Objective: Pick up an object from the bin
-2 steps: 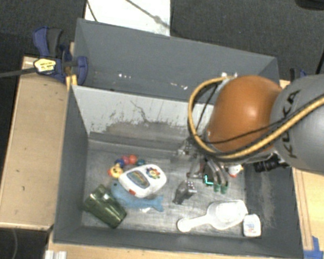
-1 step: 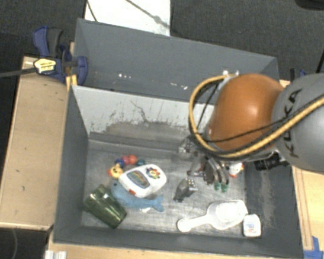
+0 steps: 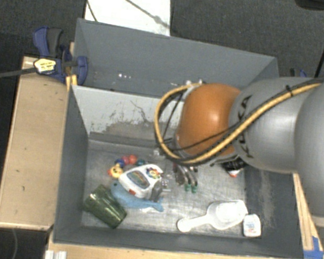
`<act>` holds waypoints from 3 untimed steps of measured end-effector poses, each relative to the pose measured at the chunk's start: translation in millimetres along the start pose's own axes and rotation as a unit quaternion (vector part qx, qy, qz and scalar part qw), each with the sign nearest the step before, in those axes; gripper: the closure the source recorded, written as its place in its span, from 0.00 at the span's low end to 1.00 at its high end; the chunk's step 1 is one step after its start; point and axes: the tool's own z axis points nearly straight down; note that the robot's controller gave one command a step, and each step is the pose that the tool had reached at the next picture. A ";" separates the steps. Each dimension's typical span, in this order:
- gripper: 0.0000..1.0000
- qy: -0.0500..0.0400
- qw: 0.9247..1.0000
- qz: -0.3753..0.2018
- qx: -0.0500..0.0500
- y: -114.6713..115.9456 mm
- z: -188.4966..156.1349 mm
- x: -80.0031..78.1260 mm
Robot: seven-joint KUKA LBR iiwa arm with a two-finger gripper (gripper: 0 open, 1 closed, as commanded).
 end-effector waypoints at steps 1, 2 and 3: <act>0.00 0.005 1.000 -0.003 0.001 30.6 -4.3 1.9; 0.00 0.002 0.997 0.074 0.000 29.0 -13.4 -10.9; 0.00 -0.001 0.998 0.058 0.000 22.6 35.3 -7.3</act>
Offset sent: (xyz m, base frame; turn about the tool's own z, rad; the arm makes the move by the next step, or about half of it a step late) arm 0.0157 0.0198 -0.0002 0.2357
